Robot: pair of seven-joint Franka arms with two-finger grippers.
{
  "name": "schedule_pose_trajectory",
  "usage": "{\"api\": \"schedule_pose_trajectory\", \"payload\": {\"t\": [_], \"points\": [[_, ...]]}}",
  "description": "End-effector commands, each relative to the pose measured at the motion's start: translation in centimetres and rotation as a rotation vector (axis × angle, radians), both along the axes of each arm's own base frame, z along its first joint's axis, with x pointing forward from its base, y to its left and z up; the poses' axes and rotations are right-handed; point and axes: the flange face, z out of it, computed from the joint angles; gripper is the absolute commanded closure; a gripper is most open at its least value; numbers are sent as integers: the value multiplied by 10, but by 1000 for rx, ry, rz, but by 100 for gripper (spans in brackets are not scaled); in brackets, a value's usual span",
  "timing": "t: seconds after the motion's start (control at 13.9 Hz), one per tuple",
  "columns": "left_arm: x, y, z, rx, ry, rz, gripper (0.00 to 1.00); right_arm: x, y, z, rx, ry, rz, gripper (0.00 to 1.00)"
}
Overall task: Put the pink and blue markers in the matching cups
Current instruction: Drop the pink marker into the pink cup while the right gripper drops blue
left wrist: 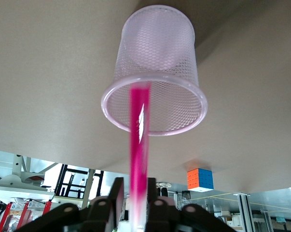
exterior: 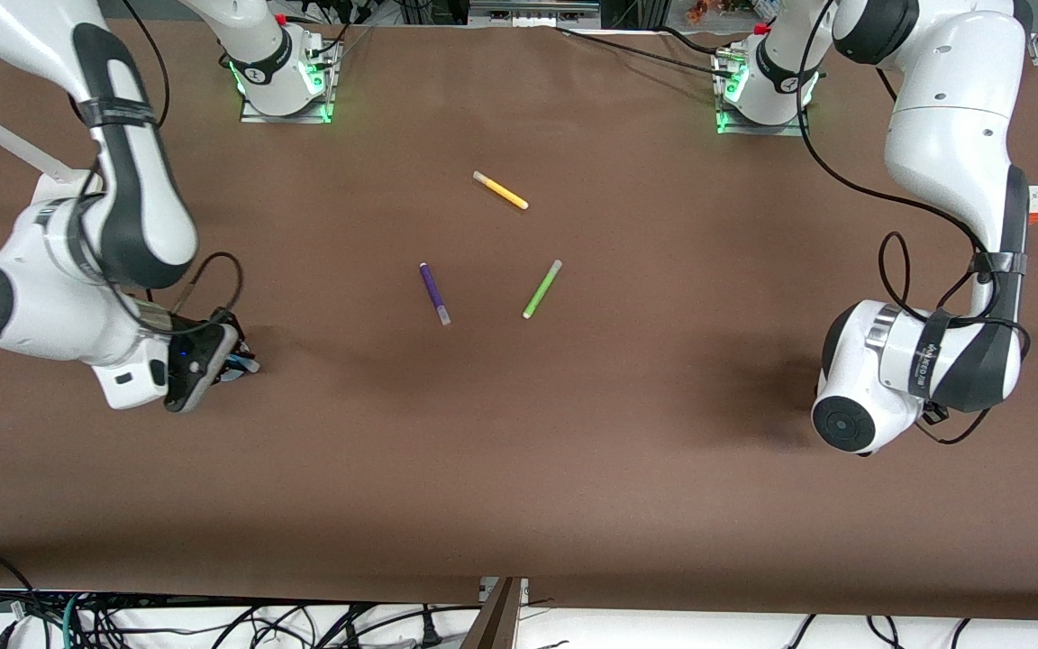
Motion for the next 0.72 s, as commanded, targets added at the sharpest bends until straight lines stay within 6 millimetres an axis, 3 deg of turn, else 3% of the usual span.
{"api": "schedule_pose_trajectory", "payload": {"t": [0.0,0.22,0.43,0.65], "points": [[3,1,1,40,7,-6,0,-6,-29,2,136,-16,77,100],[3,0,15,39,0,11,0,-8,-51,-1,215,-40,135,100],[-1,-24,57,-23,-86,83,0,-11,-71,-24,356,-66,209,100],[-14,-46,144,-175,-313,335,0,-15,-90,-38,427,-88,264,100]]}}
